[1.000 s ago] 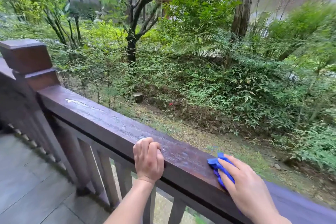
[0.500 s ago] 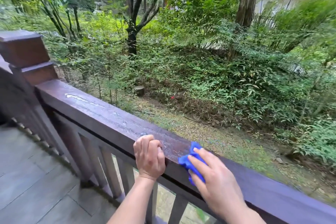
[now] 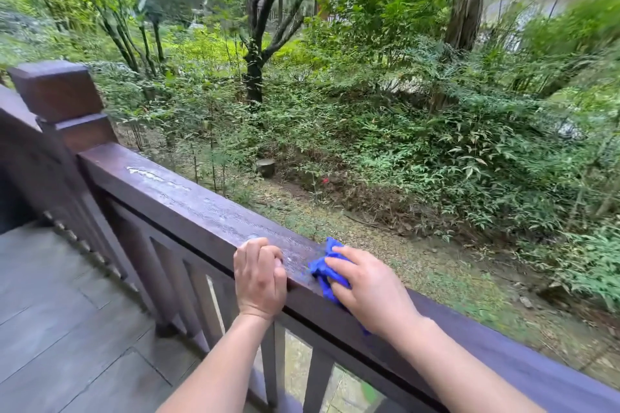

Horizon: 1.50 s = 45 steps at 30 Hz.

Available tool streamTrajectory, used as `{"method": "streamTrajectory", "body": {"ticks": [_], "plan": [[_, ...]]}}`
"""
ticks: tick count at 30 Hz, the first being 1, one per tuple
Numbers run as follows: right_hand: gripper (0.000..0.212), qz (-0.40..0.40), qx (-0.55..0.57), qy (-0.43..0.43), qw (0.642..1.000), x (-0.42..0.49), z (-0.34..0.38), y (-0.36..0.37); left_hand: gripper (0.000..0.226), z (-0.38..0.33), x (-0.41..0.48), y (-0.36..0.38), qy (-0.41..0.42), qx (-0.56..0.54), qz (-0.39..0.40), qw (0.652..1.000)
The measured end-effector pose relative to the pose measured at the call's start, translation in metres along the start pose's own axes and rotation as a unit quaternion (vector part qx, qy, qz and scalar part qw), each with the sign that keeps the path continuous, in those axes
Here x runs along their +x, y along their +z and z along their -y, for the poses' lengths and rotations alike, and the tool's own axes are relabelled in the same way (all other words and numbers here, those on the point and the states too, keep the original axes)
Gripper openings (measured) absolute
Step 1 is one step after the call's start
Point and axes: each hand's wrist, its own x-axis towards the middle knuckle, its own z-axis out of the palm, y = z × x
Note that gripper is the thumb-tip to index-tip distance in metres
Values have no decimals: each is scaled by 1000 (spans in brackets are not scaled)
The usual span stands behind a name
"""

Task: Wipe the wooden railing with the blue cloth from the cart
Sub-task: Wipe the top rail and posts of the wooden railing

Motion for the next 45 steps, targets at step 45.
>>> {"method": "streamTrajectory", "body": {"ticks": [45], "plan": [[24,-100,-81,168,977,89,87,66,15,179,98,-37,-44,37,23,998]]}}
